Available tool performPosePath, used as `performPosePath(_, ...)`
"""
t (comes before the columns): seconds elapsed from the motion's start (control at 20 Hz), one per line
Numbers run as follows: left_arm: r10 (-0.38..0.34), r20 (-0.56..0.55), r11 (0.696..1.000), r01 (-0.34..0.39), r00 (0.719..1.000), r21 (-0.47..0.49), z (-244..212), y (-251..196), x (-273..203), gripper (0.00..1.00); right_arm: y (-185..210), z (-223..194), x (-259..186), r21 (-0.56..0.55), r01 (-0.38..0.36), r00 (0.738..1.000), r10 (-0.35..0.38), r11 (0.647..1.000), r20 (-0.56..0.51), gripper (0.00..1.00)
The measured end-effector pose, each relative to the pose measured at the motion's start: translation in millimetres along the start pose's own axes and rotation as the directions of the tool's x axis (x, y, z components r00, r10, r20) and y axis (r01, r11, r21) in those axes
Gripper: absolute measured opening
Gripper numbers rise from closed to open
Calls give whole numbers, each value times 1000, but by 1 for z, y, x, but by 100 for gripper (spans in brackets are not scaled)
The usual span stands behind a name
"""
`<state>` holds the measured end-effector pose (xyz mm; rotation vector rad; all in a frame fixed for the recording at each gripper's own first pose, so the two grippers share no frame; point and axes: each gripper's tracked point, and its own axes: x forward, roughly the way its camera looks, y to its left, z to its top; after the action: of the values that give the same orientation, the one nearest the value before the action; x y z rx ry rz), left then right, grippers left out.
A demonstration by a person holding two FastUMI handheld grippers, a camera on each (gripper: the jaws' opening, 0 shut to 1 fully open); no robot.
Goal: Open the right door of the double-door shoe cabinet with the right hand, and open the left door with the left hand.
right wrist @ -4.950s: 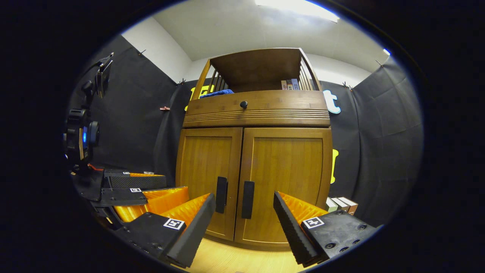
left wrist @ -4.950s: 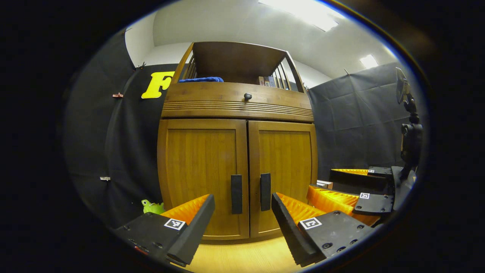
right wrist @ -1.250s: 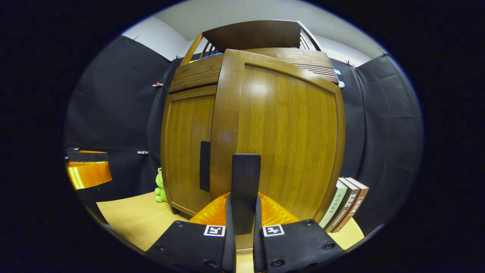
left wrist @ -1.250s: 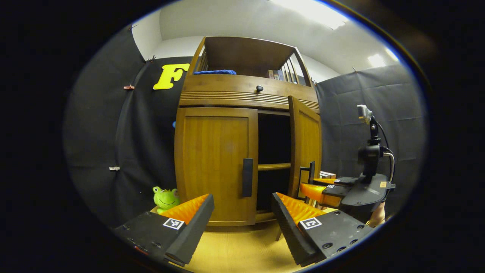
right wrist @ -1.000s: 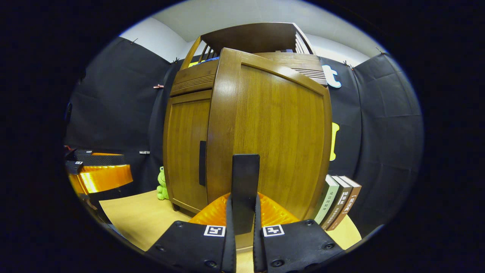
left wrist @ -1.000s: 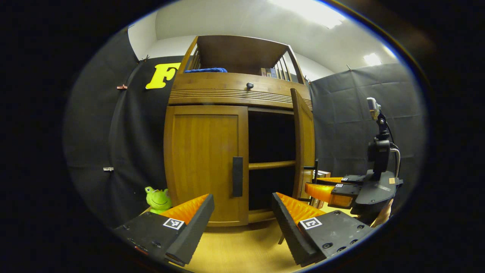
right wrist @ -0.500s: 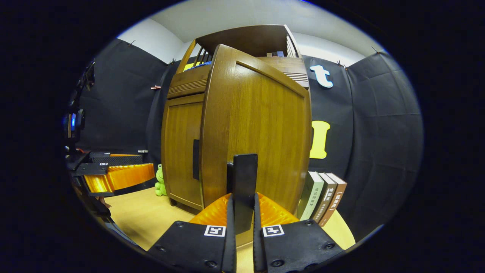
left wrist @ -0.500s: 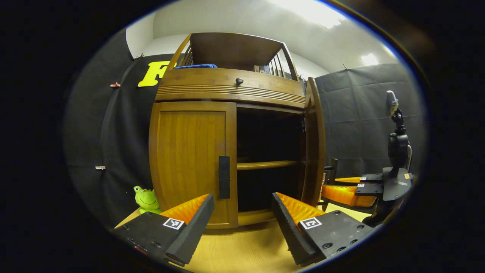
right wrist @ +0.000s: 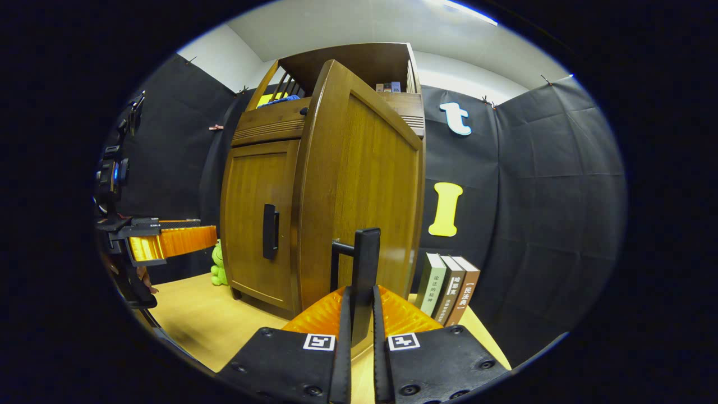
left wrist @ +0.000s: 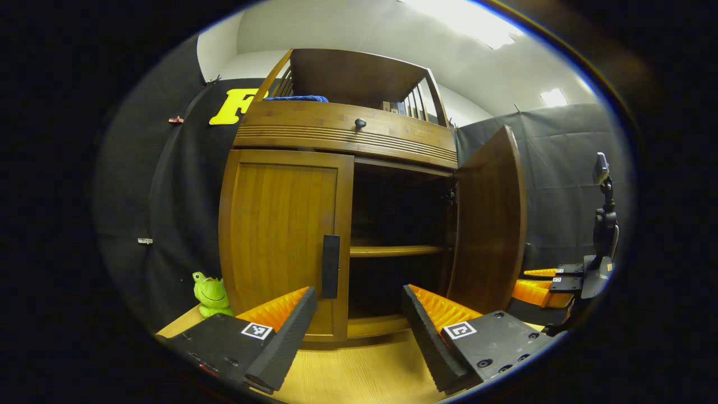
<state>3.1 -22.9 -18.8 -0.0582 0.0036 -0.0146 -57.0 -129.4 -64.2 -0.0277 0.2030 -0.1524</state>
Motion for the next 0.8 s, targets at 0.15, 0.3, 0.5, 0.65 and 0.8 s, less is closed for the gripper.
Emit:
performPosePath(0.15,-12,0,1000,12,1000,-9,-1,-2,3,94,-14,7,-2,-13,44,999,-44,999,21,19)
performPosePath(0.3,-36,-6,999,36,999,-14,-2,-5,1,94,-44,13,-4,-50,130,991,-128,990,49,19)
performPosePath(0.5,-45,16,999,46,999,-28,3,-8,0,95,-67,17,-12,-41,119,991,-116,992,59,12)
performPosePath(0.65,-37,22,999,38,999,-38,5,-8,1,94,-93,14,-15,17,106,993,-106,994,42,10)
performPosePath(0.8,6,12,1000,-5,1000,-27,4,-2,5,95,-109,13,-21,48,103,993,-105,994,45,10)
